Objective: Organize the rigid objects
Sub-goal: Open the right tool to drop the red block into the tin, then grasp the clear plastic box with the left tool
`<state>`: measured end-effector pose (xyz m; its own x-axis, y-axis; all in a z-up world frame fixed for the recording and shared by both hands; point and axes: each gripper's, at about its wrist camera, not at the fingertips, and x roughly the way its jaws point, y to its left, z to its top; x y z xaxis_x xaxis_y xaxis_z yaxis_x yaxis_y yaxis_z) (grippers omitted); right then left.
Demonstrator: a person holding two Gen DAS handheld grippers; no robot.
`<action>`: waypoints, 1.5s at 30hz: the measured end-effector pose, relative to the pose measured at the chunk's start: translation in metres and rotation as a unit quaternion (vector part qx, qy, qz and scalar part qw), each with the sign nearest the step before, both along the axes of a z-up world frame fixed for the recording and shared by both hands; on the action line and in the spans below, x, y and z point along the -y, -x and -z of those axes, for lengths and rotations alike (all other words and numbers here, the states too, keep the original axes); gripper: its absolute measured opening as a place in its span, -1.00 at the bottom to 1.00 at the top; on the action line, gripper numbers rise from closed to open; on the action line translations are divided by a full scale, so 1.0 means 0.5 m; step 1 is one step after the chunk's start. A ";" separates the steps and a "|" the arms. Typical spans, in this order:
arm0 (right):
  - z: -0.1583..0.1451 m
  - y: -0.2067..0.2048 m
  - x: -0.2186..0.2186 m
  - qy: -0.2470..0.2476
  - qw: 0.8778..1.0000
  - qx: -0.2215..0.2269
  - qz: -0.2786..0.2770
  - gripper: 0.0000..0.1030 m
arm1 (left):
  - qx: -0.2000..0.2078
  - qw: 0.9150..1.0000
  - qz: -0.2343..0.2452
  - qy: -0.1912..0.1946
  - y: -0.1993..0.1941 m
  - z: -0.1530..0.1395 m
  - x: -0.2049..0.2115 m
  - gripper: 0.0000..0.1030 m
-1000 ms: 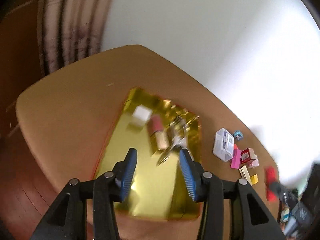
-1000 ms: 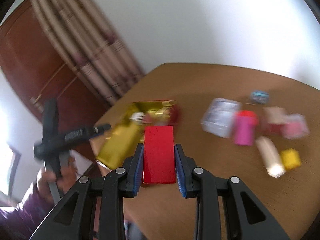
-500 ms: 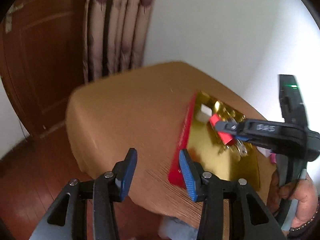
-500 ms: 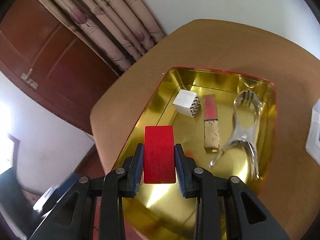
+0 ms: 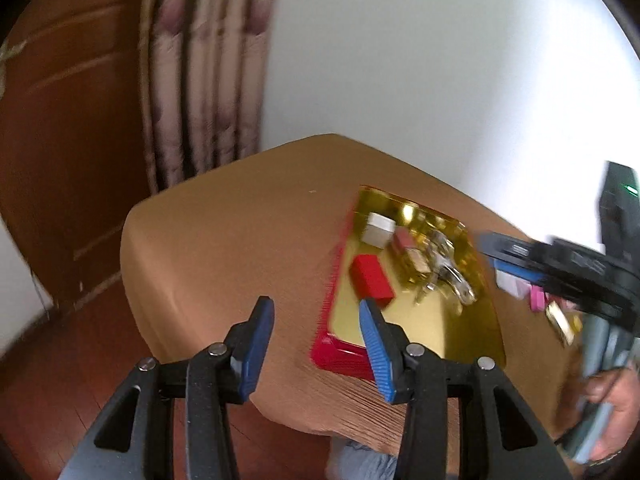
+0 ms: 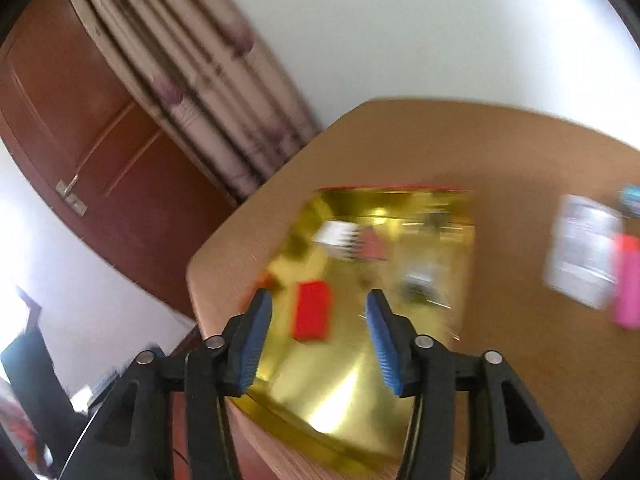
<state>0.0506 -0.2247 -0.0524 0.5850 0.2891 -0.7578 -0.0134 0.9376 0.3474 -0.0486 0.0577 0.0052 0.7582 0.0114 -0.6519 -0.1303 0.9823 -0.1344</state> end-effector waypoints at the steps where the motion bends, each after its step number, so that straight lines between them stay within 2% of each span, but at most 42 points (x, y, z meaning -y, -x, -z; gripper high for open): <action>1: -0.008 0.035 0.028 0.017 1.000 0.007 0.014 0.01 | 0.005 1.000 0.018 -0.023 0.003 -0.004 0.026 -0.12; 4: -0.016 0.163 0.138 0.101 0.993 0.009 0.068 0.08 | 0.002 0.996 0.070 -0.061 0.009 -0.009 0.093 -0.12; 7: 0.002 0.268 0.247 0.187 0.976 -0.010 0.111 0.18 | -0.019 0.988 0.137 -0.069 0.008 -0.012 0.172 -0.12; 8: 0.012 0.307 0.292 0.216 0.967 -0.027 0.132 0.18 | -0.029 0.984 0.161 -0.068 0.000 -0.015 0.200 -0.12; 12: 0.026 0.404 0.417 0.248 0.948 -0.054 0.191 0.18 | -0.036 0.970 0.230 -0.069 -0.044 -0.054 0.327 -0.11; 14: 0.022 0.438 0.456 0.240 0.946 -0.049 0.212 0.18 | -0.047 0.961 0.267 -0.061 -0.094 -0.073 0.389 0.09; 15: 0.023 0.452 0.472 0.229 0.947 -0.044 0.221 0.19 | -0.060 0.958 0.277 -0.052 -0.126 -0.076 0.416 0.11; 18: 0.034 0.470 0.486 0.206 0.950 -0.033 0.230 0.21 | -0.101 0.949 0.297 -0.030 -0.237 -0.069 0.487 0.11; 21: 0.045 0.472 0.494 0.194 0.955 -0.028 0.223 0.21 | -0.128 0.946 0.295 -0.042 -0.335 -0.047 0.536 0.11; 23: 0.040 0.468 0.493 0.184 0.958 -0.020 0.219 0.29 | -0.153 0.942 0.293 -0.050 -0.386 -0.024 0.561 0.11; 25: 0.041 0.469 0.493 0.170 0.961 -0.019 0.217 0.30 | -0.178 0.939 0.292 -0.041 -0.430 0.001 0.574 0.11; 27: 0.042 0.472 0.502 0.150 0.964 -0.015 0.219 0.30 | -0.208 0.932 0.293 -0.045 -0.470 0.030 0.590 0.11; 31: 0.048 0.473 0.517 0.122 0.968 -0.015 0.220 0.30 | -0.234 0.922 0.304 -0.059 -0.508 0.063 0.613 0.11; 34: 0.050 0.471 0.516 0.117 0.970 -0.016 0.213 0.30 | -0.244 0.917 0.306 -0.083 -0.523 0.081 0.628 0.11; 40: 0.053 0.474 0.517 0.111 0.971 -0.018 0.209 0.32 | -0.270 0.903 0.319 -0.098 -0.541 0.111 0.652 0.11; 45: 0.052 0.478 0.515 0.110 0.972 -0.020 0.207 0.35 | -0.271 0.903 0.320 -0.095 -0.551 0.118 0.659 0.14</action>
